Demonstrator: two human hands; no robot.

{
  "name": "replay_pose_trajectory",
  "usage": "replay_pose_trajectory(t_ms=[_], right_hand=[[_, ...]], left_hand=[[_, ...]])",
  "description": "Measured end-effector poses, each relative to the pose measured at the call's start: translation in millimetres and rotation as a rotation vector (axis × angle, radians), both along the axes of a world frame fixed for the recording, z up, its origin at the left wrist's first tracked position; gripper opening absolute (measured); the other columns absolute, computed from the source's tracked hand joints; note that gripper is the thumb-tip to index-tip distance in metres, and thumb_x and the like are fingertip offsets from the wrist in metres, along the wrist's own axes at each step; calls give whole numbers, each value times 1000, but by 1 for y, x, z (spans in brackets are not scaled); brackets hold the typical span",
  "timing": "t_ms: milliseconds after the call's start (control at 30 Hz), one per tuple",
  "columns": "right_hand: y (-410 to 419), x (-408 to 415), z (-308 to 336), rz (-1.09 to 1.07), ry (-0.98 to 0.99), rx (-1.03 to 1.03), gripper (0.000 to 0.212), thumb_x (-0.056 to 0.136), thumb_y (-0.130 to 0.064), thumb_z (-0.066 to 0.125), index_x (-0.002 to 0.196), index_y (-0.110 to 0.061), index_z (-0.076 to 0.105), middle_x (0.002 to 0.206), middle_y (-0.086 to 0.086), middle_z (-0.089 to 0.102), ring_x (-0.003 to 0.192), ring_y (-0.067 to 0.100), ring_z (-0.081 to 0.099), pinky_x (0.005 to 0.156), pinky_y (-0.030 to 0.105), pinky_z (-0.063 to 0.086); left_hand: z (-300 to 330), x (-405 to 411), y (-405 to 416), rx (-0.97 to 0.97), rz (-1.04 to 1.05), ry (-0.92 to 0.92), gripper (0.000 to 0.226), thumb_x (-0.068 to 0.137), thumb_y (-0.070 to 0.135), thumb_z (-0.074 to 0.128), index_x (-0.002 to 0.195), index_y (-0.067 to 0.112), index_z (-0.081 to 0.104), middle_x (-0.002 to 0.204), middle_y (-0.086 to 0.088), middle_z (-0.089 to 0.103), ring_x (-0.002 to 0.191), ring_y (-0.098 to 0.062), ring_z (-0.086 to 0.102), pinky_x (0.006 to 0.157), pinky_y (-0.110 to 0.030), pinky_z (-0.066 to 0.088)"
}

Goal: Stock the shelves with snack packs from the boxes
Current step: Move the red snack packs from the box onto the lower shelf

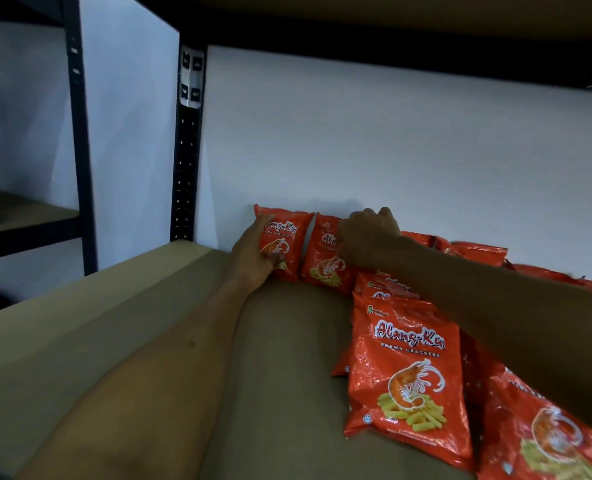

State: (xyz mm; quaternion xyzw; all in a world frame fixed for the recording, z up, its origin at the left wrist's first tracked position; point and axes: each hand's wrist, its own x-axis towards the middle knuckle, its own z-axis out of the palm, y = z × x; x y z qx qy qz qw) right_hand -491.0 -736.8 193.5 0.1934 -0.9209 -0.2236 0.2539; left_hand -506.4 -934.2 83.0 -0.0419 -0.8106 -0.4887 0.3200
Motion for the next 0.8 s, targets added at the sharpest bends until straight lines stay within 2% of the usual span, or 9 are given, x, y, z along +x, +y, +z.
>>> replay_pose_trajectory(t_ms=[133, 233, 333, 467, 667, 733, 800], right_hand=[[4, 4, 7, 84, -23, -172, 31, 89, -23, 55, 119, -20, 63, 117, 6, 62, 112, 25, 55, 100, 43, 37], [17, 12, 14, 162, -31, -340, 34, 87, -16, 56, 121, -18, 63, 118, 9, 62, 111, 28, 56, 95, 40, 42], [38, 28, 13, 252, -47, -517, 35, 88, -13, 56, 121, -16, 64, 118, 13, 63, 109, 31, 58, 93, 40, 48], [79, 75, 8, 330, 64, -594, 41, 85, -21, 47, 118, -11, 67, 111, 17, 67, 102, 36, 61, 86, 43, 51], [137, 180, -26, 401, 187, -786, 33, 78, -13, 54, 106, -8, 71, 103, 13, 71, 95, 34, 64, 86, 40, 49], [154, 219, -44, 403, 195, -875, 32, 79, -12, 55, 106, -8, 71, 100, 10, 71, 91, 32, 63, 83, 38, 48], [167, 256, -63, 411, 222, -950, 32, 80, -9, 54, 108, -8, 70, 97, 9, 69, 89, 30, 62, 81, 37, 47]], left_hand=[[-7, -4, -7, -115, 68, -79, 82, 85, 29, 72, 148, 45, 21, 158, -13, 18, 139, -34, 33, 109, -54, 37], [-7, 2, -11, -74, 154, -74, 86, 82, 51, 69, 149, 48, 13, 159, -17, 12, 142, -36, 27, 110, -54, 33], [-5, 16, -15, 7, 219, -67, 89, 81, 55, 67, 152, 34, 18, 155, -18, 24, 139, -35, 31, 109, -52, 35], [2, 51, 3, 84, 203, -126, 73, 91, 33, 64, 151, 13, 27, 151, -12, 36, 137, -27, 36, 109, -34, 30], [12, 133, 32, -66, 204, -286, 49, 91, 18, 59, 139, 14, 45, 133, -13, 56, 120, -30, 52, 100, -31, 40], [22, 169, 44, -173, 182, -297, 45, 90, 21, 59, 134, 19, 50, 129, -11, 59, 117, -30, 54, 99, -34, 43], [29, 209, 59, -305, 186, -235, 36, 90, 26, 58, 125, 22, 59, 120, -10, 65, 111, -31, 58, 97, -38, 46]])
